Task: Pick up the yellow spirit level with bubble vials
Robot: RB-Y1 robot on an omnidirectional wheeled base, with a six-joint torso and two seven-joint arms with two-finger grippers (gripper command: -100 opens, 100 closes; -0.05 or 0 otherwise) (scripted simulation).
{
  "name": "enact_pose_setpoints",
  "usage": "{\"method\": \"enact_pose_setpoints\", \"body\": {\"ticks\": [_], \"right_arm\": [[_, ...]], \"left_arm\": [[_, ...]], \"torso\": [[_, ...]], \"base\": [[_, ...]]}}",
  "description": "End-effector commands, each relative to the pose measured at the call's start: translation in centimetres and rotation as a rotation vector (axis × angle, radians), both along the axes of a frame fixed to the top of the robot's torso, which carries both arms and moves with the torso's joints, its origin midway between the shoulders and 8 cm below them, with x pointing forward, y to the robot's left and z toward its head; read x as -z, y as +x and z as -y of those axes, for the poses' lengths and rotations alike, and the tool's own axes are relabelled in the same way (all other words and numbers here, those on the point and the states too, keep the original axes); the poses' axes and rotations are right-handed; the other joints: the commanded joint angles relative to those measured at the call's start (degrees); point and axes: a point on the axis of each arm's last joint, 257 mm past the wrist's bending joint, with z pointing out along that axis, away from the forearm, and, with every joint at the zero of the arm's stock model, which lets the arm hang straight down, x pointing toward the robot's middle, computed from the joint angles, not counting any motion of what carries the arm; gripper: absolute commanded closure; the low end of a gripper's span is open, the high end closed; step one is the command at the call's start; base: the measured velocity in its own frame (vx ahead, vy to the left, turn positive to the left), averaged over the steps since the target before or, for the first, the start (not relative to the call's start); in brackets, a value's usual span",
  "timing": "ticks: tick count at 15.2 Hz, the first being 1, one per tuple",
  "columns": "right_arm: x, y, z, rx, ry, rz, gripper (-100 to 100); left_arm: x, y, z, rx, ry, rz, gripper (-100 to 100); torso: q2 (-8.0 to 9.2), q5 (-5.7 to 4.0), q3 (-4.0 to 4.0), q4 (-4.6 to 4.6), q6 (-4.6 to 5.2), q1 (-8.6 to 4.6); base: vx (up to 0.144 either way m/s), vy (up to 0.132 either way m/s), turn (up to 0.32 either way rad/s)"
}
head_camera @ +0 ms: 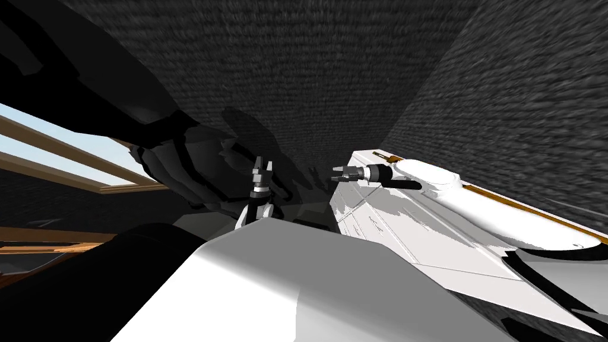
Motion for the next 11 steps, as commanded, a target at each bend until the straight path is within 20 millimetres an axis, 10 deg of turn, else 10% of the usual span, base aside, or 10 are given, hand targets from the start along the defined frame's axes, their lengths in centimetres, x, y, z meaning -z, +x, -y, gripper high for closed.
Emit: {"method": "enact_pose_setpoints", "body": {"ticks": [1, 2, 11], "right_arm": [[-0.6, 0.8, 1.0, 0.006, -0.048, 0.022, -100], [1.5, 1.4, 3.3, 0.033, -0.135, -0.015, -100], [-0.5, 4.6, 10.0, 0.126, -0.355, 0.033, -100]], "left_arm": [[0.0, 0.0, 0.0, 0.000, 0.000, 0.000, 0], [0.0, 0.0, 0.0, 0.000, 0.000, 0.000, 0], [0.0, 0.0, 0.0, 0.000, 0.000, 0.000, 0]], "torso": [[0.00, 0.00, 0.00, 0.00, 0.00, 0.00], [0.04, 0.00, 0.02, 0.01, 0.00, -0.01], [0.05, -0.01, 0.04, 0.02, 0.02, -0.04]], "base": [[0.052, 0.018, -0.012], [0.064, 0.019, -0.018], [0.056, 0.013, -0.016]]}}
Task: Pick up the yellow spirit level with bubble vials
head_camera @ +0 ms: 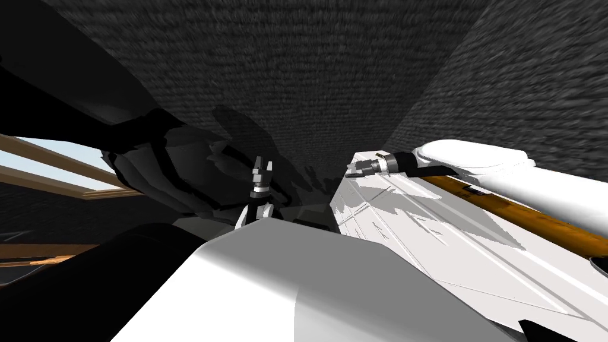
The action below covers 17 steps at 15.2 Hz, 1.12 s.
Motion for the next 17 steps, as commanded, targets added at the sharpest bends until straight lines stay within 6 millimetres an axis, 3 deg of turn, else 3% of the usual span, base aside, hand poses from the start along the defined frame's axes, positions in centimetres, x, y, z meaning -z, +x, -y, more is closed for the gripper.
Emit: {"method": "enact_pose_setpoints", "body": {"ticks": [1, 3, 4, 7, 8, 10, 11, 13, 14, 15, 16, 17], "right_arm": [[0.6, 0.7, 3.9, 0.064, -0.098, -0.029, -100], [-1.0, 1.4, 4.0, 0.067, -0.108, 0.008, -100], [-0.4, 1.5, 7.8, 0.130, -0.187, -0.027, -100], [-1.8, 2.0, 7.7, 0.130, -0.191, 0.004, -100], [-1.8, 1.9, 11.8, 0.203, -0.268, -0.025, -100], [-2.7, 2.3, 11.5, 0.198, -0.266, -0.005, -100], [-2.5, 1.7, 15.6, 0.274, -0.335, -0.046, -100], [-3.6, 2.1, 15.2, 0.270, -0.335, -0.020, -100], [-3.8, 1.3, 19.2, 0.346, -0.398, -0.057, -100], [-4.5, 1.6, 18.9, 0.343, -0.395, -0.041, -100], [-4.8, 0.6, 22.5, 0.418, -0.446, -0.079, -100], [-5.3, 0.7, 22.5, 0.417, -0.449, -0.069, -100]], "left_arm": [[0.0, 0.0, 0.0, 0.000, 0.000, 0.000, 0], [0.0, 0.0, 0.0, 0.000, 0.000, 0.000, 0], [0.0, 0.0, 0.0, 0.000, 0.000, 0.000, 0], [0.0, 0.0, 0.0, 0.000, 0.000, 0.000, 0], [0.0, 0.0, 0.0, 0.000, 0.000, 0.000, 0], [0.0, 0.0, 0.0, 0.000, 0.000, 0.000, 0], [0.0, 0.0, 0.0, 0.000, 0.000, 0.000, 0], [0.0, 0.0, 0.0, 0.000, 0.000, 0.000, 0], [0.0, 0.0, 0.0, 0.000, 0.000, 0.000, 0], [0.0, 0.0, 0.0, 0.000, 0.000, 0.000, 0], [0.0, 0.0, 0.0, 0.000, 0.000, 0.000, 0], [0.0, 0.0, 0.0, 0.000, 0.000, 0.000, 0]], "torso": [[0.00, 0.00, 0.00, 0.00, 0.00, 0.00], [-0.05, 0.01, -0.02, 0.00, 0.01, 0.00], [-0.02, 0.00, -0.01, 0.00, -0.01, -0.01], [0.00, -0.01, 0.00, 0.00, -0.01, -0.03], [0.05, -0.02, 0.02, 0.00, -0.02, -0.03], [0.03, -0.01, 0.02, 0.01, 0.02, -0.04], [0.04, -0.01, 0.02, 0.01, 0.00, -0.04], [0.00, -0.01, 0.01, 0.01, 0.02, -0.05], [0.01, -0.02, 0.01, 0.00, 0.00, -0.05], [0.00, -0.01, 0.01, 0.01, 0.03, -0.04], [-0.03, -0.01, -0.01, 0.00, 0.01, -0.02], [-0.07, -0.01, -0.04, -0.01, 0.02, 0.00]], "base": [[0.069, 0.020, -0.025], [0.067, 0.014, -0.022], [0.065, 0.011, -0.016], [0.051, 0.007, -0.014], [0.048, 0.013, -0.007], [0.055, 0.010, -0.026], [0.056, 0.008, -0.020], [0.065, 0.006, -0.020], [0.070, 0.013, -0.014], [0.080, 0.018, -0.029], [0.091, 0.024, -0.034], [0.085, 0.021, -0.027]]}}
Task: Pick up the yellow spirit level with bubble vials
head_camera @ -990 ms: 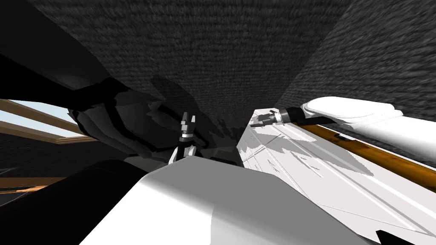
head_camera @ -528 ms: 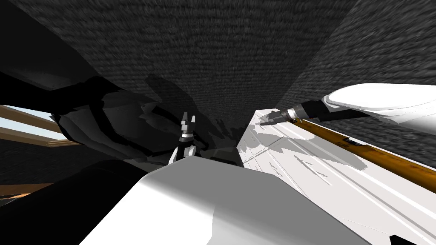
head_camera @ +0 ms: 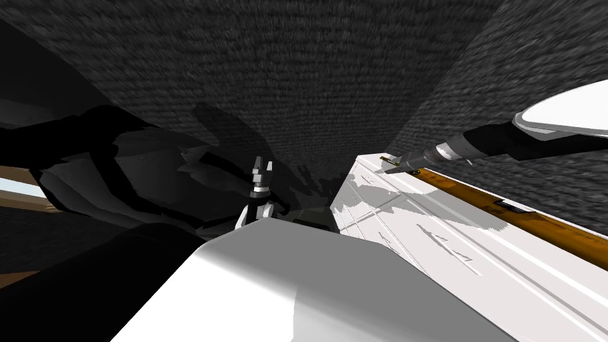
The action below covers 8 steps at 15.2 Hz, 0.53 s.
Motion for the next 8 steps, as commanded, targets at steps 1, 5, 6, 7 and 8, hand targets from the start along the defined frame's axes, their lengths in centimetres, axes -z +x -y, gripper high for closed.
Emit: {"method": "enact_pose_setpoints", "body": {"ticks": [1, 5, 6, 7, 8], "right_arm": [[-0.9, -1.4, 4.5, 0.102, -0.057, -0.030, -100], [-1.6, -3.4, 8.0, 0.185, -0.100, -0.068, -100], [-2.1, -5.1, 10.8, 0.257, -0.129, -0.098, -100], [-1.8, -5.3, 10.9, 0.259, -0.131, -0.110, -100], [-2.1, -6.9, 13.4, 0.329, -0.155, -0.135, -100]], "left_arm": [[0.0, 0.0, 0.0, 0.000, 0.000, 0.000, 0], [0.0, 0.0, 0.0, 0.000, 0.000, 0.000, 0], [0.0, 0.0, 0.0, 0.000, 0.000, 0.000, 0], [0.0, 0.0, 0.0, 0.000, 0.000, 0.000, 0], [0.0, 0.0, 0.0, 0.000, 0.000, 0.000, 0]], "torso": [[0.00, 0.00, 0.00, 0.00, 0.00, 0.00], [0.05, -0.01, 0.03, 0.01, 0.00, -0.04], [0.06, -0.02, 0.03, 0.01, 0.00, -0.04], [0.06, -0.02, 0.04, 0.01, 0.02, -0.04], [0.07, -0.03, 0.04, 0.01, 0.00, -0.04]], "base": [[0.089, 0.023, -0.028], [0.069, 0.014, -0.023], [0.072, 0.019, -0.019], [0.067, 0.017, -0.032], [0.066, 0.018, -0.033]]}}
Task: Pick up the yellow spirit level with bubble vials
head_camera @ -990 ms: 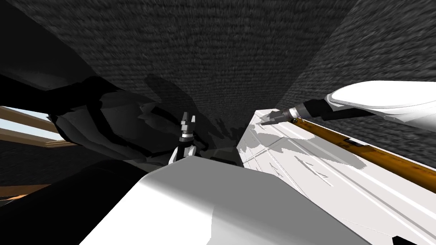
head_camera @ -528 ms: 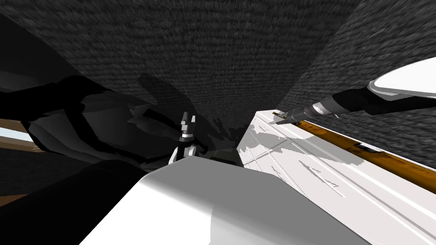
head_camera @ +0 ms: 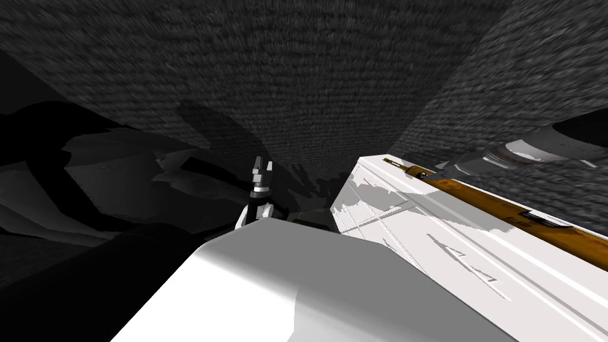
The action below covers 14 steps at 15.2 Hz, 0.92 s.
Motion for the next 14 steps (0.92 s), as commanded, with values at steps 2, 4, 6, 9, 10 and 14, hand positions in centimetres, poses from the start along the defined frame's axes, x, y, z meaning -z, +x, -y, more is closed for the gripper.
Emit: {"method": "enact_pose_setpoints", "body": {"ticks": [2, 4, 6, 9, 10, 14], "right_arm": [[0.1, -1.8, 2.1, 0.064, -0.017, -0.049, -100], [0.2, -3.9, 4.3, 0.132, -0.037, -0.091, -100], [0.3, -4.1, 4.3, 0.132, -0.035, -0.101, -100], [0.9, -8.3, 7.6, 0.251, -0.060, -0.195, -100], [1.0, -8.7, 7.5, 0.251, -0.057, -0.209, -100], [1.4, -11.1, 8.5, 0.299, -0.061, -0.277, -100]], "left_arm": [[0.0, 0.0, 0.0, 0.000, 0.000, 0.000, 0], [0.0, 0.0, 0.0, 0.000, 0.000, 0.000, 0], [0.0, 0.0, 0.0, 0.000, -0.001, 0.000, 0], [0.1, 0.0, 0.0, 0.000, -0.002, -0.003, 0], [0.2, 0.0, 0.0, -0.001, -0.002, -0.004, 0], [0.2, 0.0, 0.0, -0.001, -0.003, -0.007, 0]], "torso": [[0.00, 0.00, 0.00, -0.01, -0.02, 0.00], [-0.02, 0.01, -0.02, -0.01, -0.01, 0.07], [-0.09, 0.02, -0.06, -0.02, 0.03, 0.14], [-0.37, 0.00, -0.21, -0.03, 0.14, 0.29], [-0.51, -0.01, -0.28, -0.03, 0.21, 0.36], [-0.87, -0.01, -0.49, -0.10, 0.25, 0.54]], "base": [[0.055, 0.014, -0.026], [0.020, 0.005, 0.003], [0.029, 0.009, -0.021], [0.040, 0.016, -0.023], [0.047, 0.020, -0.026], [0.025, 0.013, -0.011]]}}
